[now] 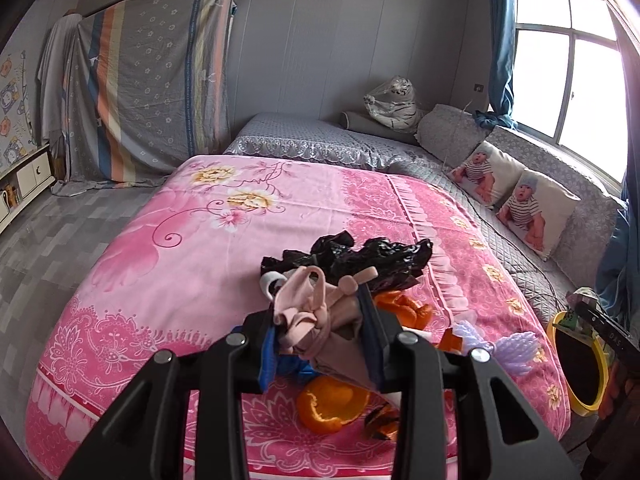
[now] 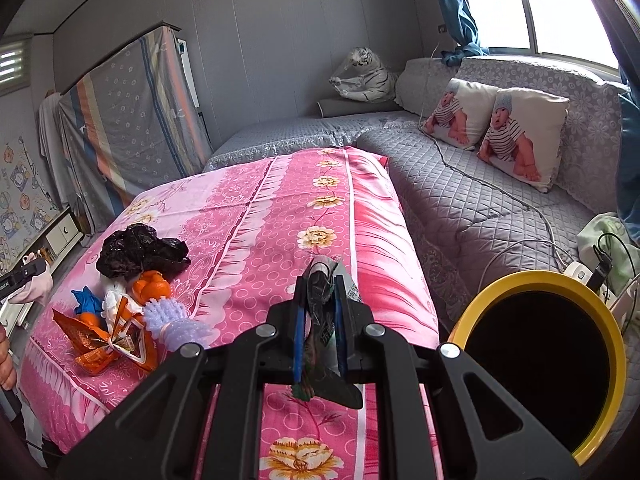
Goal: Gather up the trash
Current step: 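Carry the pink cloth and foil packet in both tools over the yellow bin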
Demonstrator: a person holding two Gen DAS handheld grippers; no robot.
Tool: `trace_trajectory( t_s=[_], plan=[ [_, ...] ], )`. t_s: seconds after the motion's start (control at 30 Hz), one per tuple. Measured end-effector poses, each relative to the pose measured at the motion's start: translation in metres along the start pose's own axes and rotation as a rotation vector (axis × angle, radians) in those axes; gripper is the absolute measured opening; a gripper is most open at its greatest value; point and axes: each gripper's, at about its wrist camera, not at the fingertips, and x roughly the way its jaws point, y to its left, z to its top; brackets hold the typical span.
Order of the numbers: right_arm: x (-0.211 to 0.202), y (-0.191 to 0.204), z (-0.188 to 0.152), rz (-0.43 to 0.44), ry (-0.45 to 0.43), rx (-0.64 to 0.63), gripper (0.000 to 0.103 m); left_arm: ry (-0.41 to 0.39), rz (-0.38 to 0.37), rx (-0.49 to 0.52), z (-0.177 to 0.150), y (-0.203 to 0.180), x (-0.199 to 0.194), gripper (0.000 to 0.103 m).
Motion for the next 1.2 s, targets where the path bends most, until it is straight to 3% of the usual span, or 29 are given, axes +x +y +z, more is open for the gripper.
trace_trajectory(
  t_s=[0.47,1.2],
  plan=[
    [-0.009,-0.037,-0.004,-0.049,-0.024,0.092,0.012,0.031,-0.227,0.152,0.024,-0.105,0.027,0.033],
    [-0.04,-0.116,-0.015,-0.262,-0.101,0.185,0.012,0.081,-0.438,0.354,0.008,-0.246,0.04,0.033]
  ],
)
